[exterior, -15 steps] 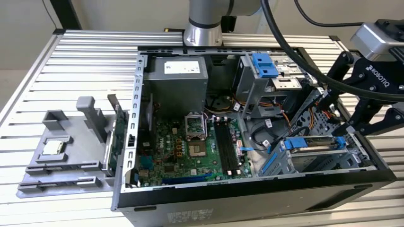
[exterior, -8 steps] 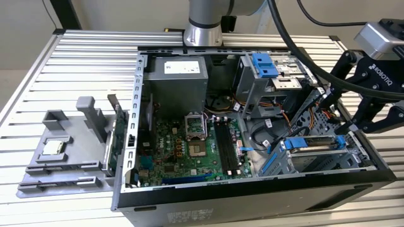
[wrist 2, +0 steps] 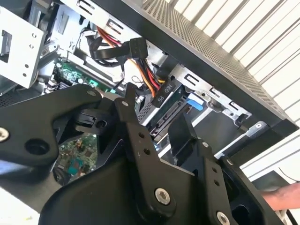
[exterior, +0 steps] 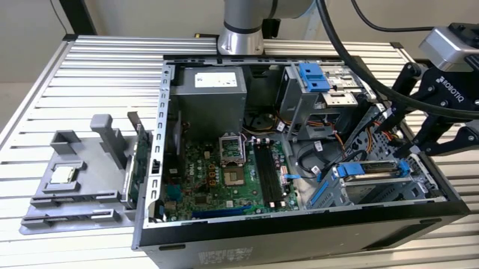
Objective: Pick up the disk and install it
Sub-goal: 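Insert the first disk wire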
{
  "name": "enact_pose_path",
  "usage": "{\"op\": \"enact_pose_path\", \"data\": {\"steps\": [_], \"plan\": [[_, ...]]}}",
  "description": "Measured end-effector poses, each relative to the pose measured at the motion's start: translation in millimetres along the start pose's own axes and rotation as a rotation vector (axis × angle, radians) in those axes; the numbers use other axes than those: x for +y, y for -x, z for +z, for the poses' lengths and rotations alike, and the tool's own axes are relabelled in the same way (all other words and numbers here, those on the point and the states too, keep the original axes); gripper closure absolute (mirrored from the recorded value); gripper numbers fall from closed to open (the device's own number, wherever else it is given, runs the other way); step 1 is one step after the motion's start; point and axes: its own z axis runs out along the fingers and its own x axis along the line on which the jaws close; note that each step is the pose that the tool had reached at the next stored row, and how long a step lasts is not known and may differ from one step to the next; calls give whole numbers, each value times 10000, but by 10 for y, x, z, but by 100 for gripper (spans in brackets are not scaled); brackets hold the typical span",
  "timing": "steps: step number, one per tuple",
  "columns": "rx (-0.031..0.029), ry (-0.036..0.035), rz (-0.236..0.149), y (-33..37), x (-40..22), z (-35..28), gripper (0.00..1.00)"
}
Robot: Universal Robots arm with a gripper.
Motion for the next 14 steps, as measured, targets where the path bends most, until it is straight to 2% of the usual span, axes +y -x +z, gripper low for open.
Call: {"op": "enact_pose_path", "data": {"steps": [2,14], "plan": [[-2,22,3,-1,1,6,0],[-2,23,2,3,-18,5,0]]}}
